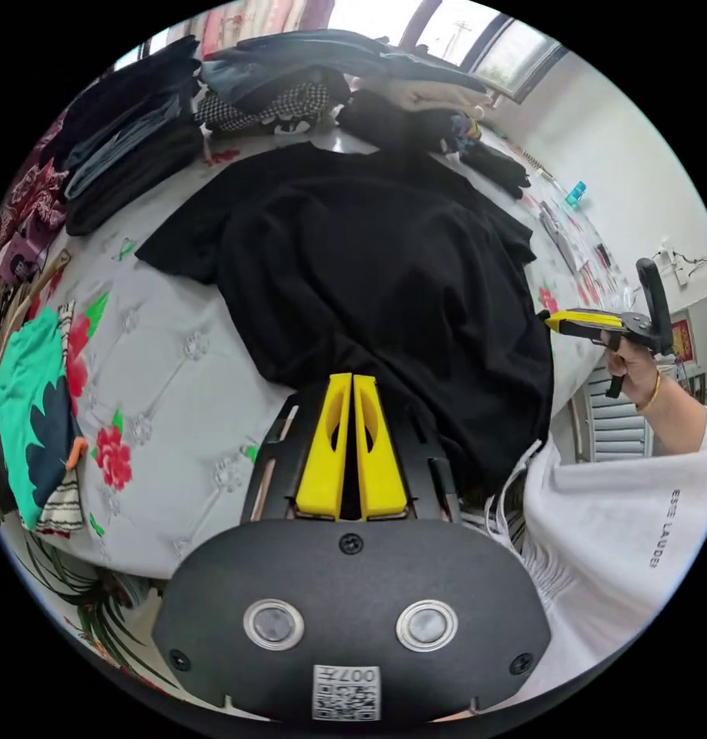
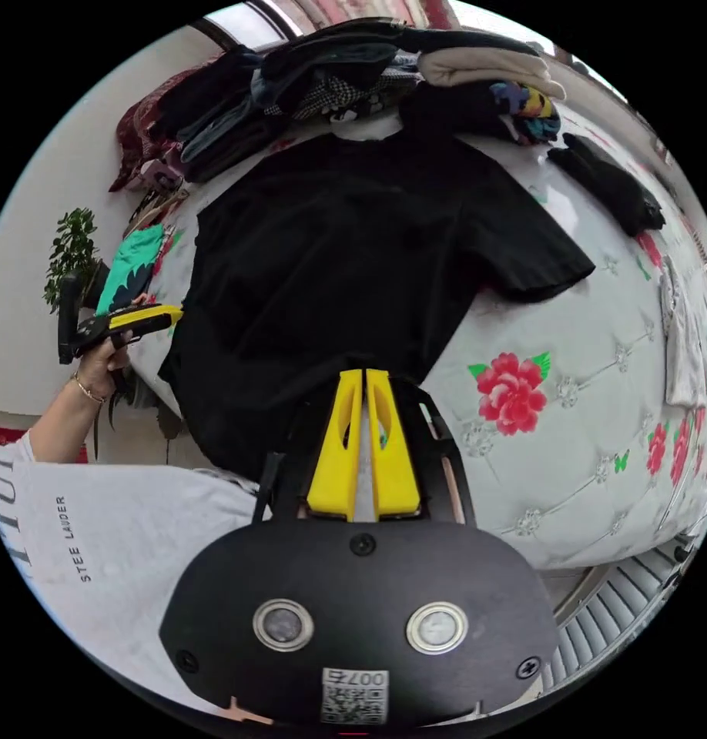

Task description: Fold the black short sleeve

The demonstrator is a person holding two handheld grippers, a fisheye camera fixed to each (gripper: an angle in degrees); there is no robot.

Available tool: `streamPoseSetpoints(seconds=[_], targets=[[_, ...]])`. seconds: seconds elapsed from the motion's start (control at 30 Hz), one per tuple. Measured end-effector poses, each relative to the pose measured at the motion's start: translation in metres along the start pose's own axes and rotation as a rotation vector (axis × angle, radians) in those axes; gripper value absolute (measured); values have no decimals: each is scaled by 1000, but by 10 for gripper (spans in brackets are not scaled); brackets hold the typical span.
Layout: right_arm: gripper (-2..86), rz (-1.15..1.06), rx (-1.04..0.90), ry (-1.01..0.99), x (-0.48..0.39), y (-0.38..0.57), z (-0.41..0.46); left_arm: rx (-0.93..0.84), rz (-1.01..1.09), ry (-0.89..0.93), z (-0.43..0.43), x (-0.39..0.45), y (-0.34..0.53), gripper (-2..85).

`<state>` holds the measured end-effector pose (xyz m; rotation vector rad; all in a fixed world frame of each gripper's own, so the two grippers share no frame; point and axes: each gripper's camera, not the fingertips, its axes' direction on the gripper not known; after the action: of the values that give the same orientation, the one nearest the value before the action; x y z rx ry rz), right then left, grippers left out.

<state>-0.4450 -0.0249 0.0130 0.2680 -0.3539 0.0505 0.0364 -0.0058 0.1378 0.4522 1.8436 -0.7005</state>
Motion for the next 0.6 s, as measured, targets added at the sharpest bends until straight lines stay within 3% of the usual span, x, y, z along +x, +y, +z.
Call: streamPoseSetpoints(seconds=[0.13, 0.27, 0.4, 0.6], targets=[[3, 126, 131, 45, 23, -32, -28, 61, -150, -9, -7, -41, -42, 12], [13, 110, 182, -25, 33, -11, -35, 118, -240, -25, -27, -56, -22, 57], [27, 61, 115, -150, 45, 43, -20, 119, -232, -53, -35, -54, 41, 65], [37, -57, -26, -110, 39, 80, 11, -8, -94, -89, -11, -49, 56, 84]])
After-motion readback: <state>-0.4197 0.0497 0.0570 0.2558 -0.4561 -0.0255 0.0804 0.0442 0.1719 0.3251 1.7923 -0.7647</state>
